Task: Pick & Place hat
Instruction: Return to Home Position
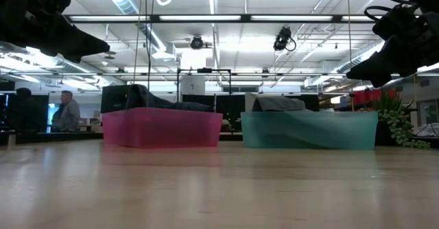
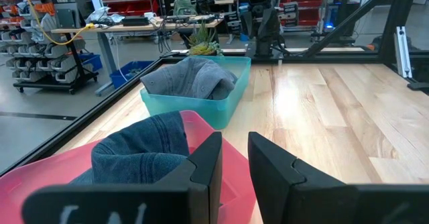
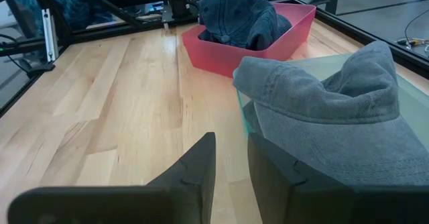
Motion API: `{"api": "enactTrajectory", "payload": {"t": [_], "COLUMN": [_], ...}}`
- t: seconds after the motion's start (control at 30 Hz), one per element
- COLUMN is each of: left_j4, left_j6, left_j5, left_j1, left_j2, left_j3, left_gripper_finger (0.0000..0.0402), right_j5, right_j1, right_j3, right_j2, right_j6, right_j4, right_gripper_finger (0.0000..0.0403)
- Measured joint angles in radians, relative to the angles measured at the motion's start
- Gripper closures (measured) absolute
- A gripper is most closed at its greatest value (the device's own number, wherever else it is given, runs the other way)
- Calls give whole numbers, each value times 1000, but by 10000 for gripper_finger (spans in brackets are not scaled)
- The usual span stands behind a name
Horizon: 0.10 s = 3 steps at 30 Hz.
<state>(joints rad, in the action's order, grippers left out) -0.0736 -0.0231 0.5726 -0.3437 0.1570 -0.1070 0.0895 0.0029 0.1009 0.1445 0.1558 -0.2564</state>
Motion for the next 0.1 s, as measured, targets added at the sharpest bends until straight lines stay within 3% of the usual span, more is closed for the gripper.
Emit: {"api": "enactTrajectory", "payload": {"t": [0.1], "left_j4": [0], "left_j6": [0], "left_j5": [0], "left_j1": [0], "left_j2": [0], "left_j3": [0], "left_gripper_finger": [324], "right_j5": [0], "right_j1": [0], "right_j3": [0], "right_j2": [0], "right_j6": [0], "right_j4": [0], "right_gripper_finger": [309]}}
